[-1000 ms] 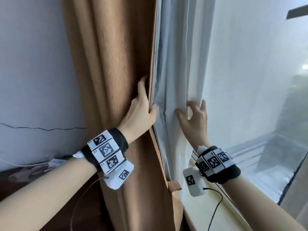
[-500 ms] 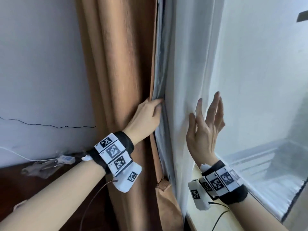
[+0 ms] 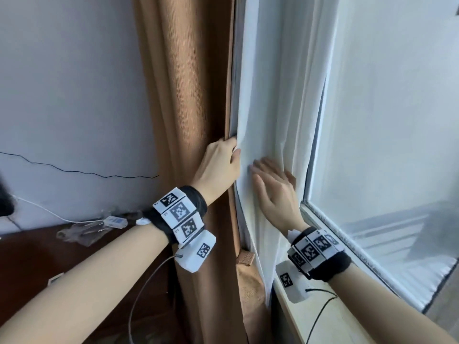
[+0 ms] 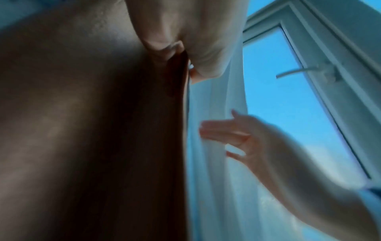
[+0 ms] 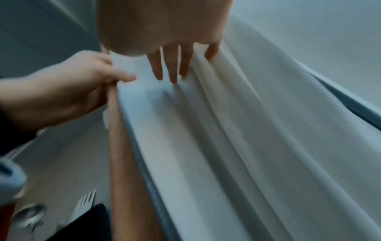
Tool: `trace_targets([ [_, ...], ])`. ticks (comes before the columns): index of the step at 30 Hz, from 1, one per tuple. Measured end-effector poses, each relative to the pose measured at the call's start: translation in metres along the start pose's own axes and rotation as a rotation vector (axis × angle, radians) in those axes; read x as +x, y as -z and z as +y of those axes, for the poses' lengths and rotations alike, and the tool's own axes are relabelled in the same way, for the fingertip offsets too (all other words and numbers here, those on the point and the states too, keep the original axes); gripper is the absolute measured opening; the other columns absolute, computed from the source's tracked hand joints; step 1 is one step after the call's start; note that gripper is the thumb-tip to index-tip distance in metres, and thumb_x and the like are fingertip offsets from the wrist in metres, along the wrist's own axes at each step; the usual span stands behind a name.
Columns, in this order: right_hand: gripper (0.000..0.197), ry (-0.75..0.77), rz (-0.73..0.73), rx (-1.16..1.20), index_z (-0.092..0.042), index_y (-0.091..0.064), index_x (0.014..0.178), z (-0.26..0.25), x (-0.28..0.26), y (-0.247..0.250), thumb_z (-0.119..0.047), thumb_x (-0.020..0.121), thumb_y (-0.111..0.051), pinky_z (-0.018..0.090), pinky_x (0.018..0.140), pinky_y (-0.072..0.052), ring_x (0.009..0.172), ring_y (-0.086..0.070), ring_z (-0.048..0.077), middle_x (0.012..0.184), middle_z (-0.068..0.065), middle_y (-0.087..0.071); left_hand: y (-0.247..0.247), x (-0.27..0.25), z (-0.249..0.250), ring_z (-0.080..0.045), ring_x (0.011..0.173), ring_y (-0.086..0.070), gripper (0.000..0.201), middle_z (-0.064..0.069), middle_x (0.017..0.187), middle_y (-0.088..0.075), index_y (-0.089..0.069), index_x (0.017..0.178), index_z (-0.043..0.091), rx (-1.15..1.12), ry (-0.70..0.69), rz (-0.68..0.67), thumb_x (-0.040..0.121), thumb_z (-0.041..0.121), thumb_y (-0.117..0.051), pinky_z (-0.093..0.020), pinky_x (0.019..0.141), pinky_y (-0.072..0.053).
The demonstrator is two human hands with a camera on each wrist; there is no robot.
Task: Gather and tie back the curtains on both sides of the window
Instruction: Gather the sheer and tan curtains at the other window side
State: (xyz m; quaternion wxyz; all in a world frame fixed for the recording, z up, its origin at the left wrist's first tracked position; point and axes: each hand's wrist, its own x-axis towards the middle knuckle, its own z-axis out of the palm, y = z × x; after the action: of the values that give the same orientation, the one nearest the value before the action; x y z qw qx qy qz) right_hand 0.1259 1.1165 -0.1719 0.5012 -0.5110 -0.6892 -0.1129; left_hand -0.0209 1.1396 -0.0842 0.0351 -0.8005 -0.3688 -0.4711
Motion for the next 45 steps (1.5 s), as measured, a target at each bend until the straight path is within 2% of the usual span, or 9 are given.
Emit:
trace_targets([
  [5, 0.021, -0.195, 0.442, 0.169, -0.017, -0.061, 0.108, 0.018, 0.005, 0.01, -0.021, 0.087, -0.061, 0.044, 0.089, -0.043, 0.093, -0.052, 0.012, 0.095, -0.007, -0.059, 0.03, -0.016, -0.034, -0.025, 0.088, -0.056, 0.073, -0.014, 0.117, -0.058, -0.022, 0.15, 0.031, -0.017, 0.064, -0.012, 0.09, -0.007, -0.039, -0.015, 0.079, -0.037],
  [8, 0.05, -0.318, 0.213, 0.19, -0.023, -0.048, 0.126, 0.02, 0.025, 0.007, -0.04, 0.084, -0.068, 0.042, 0.096, -0.044, 0.11, -0.05, 0.016, 0.117, -0.003, -0.054, 0.049, -0.019, -0.043, -0.014, 0.068, -0.048, 0.087, -0.007, 0.096, -0.055, -0.01, 0.147, 0.053, 0.033, 0.08, 0.0, 0.09, -0.008, -0.036, -0.019, 0.08, -0.041],
  [13, 0.1, -0.459, -0.129, 0.23, -0.021, -0.015, 0.152, 0.009, 0.056, -0.008, -0.058, 0.077, -0.07, 0.041, 0.114, -0.028, 0.142, -0.029, 0.02, 0.156, 0.001, -0.028, 0.052, -0.016, -0.047, -0.034, 0.105, -0.057, 0.063, -0.028, 0.114, -0.056, -0.054, 0.136, 0.017, 0.117, 0.113, -0.024, 0.085, -0.013, -0.035, -0.013, 0.097, -0.033],
  [22, 0.032, -0.519, 0.022, 0.191, 0.0, -0.051, 0.077, -0.004, 0.068, -0.027, -0.024, 0.097, -0.045, 0.033, 0.06, -0.037, 0.069, -0.054, 0.037, 0.067, 0.011, -0.053, 0.061, -0.019, -0.05, -0.036, 0.112, -0.055, 0.056, -0.028, 0.119, -0.056, -0.049, 0.139, 0.009, 0.122, 0.187, -0.027, 0.088, -0.008, -0.035, -0.028, 0.099, -0.042],
  [26, 0.029, -0.387, 0.048, 0.079, 0.005, -0.052, 0.101, -0.013, 0.039, -0.008, -0.018, 0.103, -0.034, 0.035, 0.058, -0.03, 0.064, -0.05, 0.041, 0.062, 0.008, -0.044, 0.054, -0.02, -0.054, -0.034, 0.113, -0.056, 0.05, -0.025, 0.12, -0.06, -0.046, 0.141, 0.008, 0.105, 0.25, 0.011, 0.092, 0.008, -0.047, -0.027, 0.097, -0.041],
  [33, 0.078, -0.096, -0.041, 0.066, -0.006, -0.005, 0.151, -0.058, -0.006, -0.025, 0.015, 0.083, -0.039, 0.047, 0.102, -0.046, 0.127, -0.047, 0.042, 0.143, 0.029, -0.039, 0.023, -0.02, -0.004, -0.026, 0.102, -0.063, 0.07, -0.01, 0.1, -0.07, -0.065, 0.099, 0.014, -0.039, 0.262, -0.103, 0.081, 0.077, -0.04, -0.035, 0.087, -0.051],
  [36, 0.042, -0.096, -0.205, 0.172, 0.005, -0.044, 0.135, -0.081, -0.007, -0.033, -0.002, 0.094, -0.047, 0.049, 0.097, -0.048, 0.117, -0.055, 0.036, 0.127, 0.024, -0.056, 0.018, -0.016, 0.017, -0.023, 0.063, -0.062, 0.057, 0.003, 0.057, -0.056, -0.048, 0.055, 0.016, -0.154, 0.329, -0.14, 0.086, 0.065, -0.05, -0.025, 0.061, -0.045],
  [42, 0.052, -0.019, -0.331, 0.227, -0.014, -0.039, 0.146, -0.051, 0.012, -0.038, -0.032, 0.097, -0.038, 0.046, 0.117, -0.025, 0.146, -0.025, 0.021, 0.152, 0.008, -0.039, 0.029, -0.004, -0.015, -0.04, 0.099, -0.062, 0.03, -0.027, 0.103, -0.064, -0.062, 0.099, -0.005, -0.042, 0.366, -0.12, 0.097, 0.021, -0.047, -0.036, 0.087, -0.051],
  [45, 0.042, -0.283, -0.188, 0.457, -0.023, -0.064, 0.124, -0.028, 0.009, -0.019, -0.051, 0.098, -0.046, 0.038, 0.105, -0.044, 0.121, -0.054, 0.001, 0.128, -0.012, -0.061, 0.038, -0.01, -0.028, -0.043, 0.097, -0.06, 0.03, -0.029, 0.1, -0.064, -0.062, 0.097, -0.009, 0.017, 0.334, -0.068, 0.096, 0.019, -0.052, -0.036, 0.081, -0.05],
])
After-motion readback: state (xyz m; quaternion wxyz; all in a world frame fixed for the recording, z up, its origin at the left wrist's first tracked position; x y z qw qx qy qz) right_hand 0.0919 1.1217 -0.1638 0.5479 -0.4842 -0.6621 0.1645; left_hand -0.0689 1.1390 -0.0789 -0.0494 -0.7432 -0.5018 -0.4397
